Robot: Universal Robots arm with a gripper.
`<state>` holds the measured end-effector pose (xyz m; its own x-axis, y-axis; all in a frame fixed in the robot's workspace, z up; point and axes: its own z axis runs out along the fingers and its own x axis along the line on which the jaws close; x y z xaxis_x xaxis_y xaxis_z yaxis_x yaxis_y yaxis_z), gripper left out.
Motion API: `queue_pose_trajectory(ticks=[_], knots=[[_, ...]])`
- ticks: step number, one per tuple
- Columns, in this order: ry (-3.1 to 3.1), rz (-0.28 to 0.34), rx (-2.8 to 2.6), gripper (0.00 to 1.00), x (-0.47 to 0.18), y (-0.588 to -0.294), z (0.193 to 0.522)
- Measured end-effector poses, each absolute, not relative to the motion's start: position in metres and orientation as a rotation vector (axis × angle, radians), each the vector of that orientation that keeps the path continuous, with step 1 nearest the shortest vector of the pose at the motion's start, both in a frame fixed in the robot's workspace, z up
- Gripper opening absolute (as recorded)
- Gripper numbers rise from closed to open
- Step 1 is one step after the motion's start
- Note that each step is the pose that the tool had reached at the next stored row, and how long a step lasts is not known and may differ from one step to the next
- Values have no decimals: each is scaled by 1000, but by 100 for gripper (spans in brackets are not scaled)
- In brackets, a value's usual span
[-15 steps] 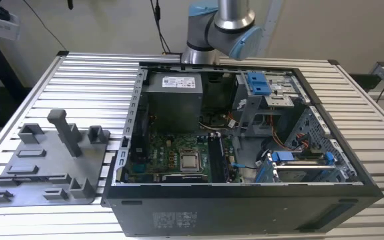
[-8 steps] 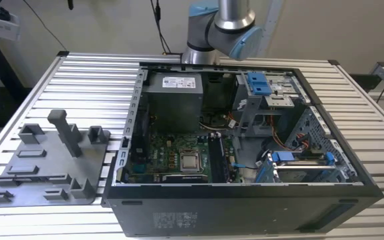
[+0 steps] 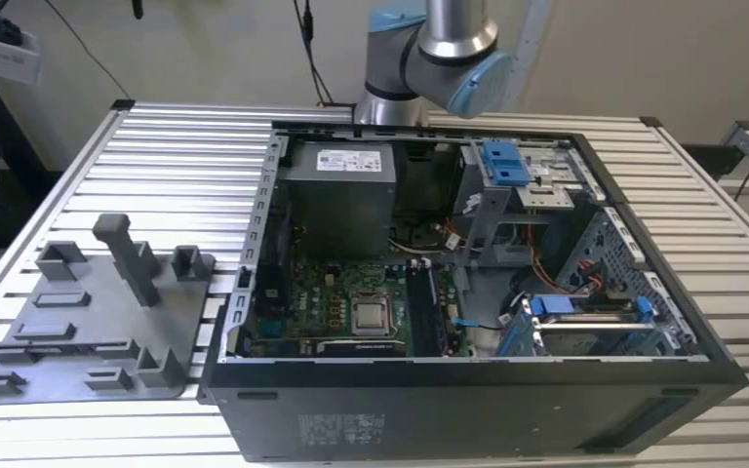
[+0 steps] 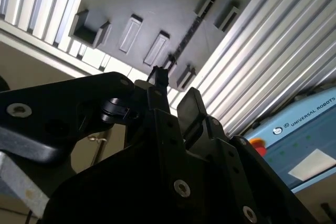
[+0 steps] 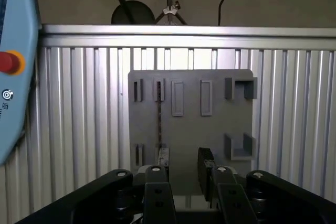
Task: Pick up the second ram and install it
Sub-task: 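Pick up the second ram and move it above second insertion slot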
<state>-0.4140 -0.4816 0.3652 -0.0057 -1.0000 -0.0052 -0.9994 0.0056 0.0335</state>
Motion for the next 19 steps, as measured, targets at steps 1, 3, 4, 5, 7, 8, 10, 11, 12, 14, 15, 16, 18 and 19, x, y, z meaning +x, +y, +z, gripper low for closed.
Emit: queue_pose_trajectory(ticks=[1, 3, 4, 5, 7, 8, 10, 11, 12, 14, 15, 16, 18, 19], knots=[[-2213, -43, 2201, 36, -414, -482, 364], [-2213, -43, 2201, 36, -414, -482, 362], [-2213, -43, 2201, 36, -414, -482, 361], [-2213, -43, 2201, 36, -414, -482, 360], [-2213, -43, 2201, 36, -414, -482, 357], [-2213, -43, 2201, 36, -414, -482, 356], [-2213, -42, 2201, 36, -414, -482, 353], [-2213, -42, 2201, 36, -414, -482, 352], [-2213, -42, 2201, 36, -414, -482, 350], [-2213, -42, 2200, 36, -414, -482, 348], [-2213, -42, 2200, 36, -414, -482, 346], [-2213, -41, 2200, 36, -414, -482, 345], [-2213, -42, 2200, 36, -414, -482, 343], [-2213, -42, 2200, 36, -414, -482, 342]])
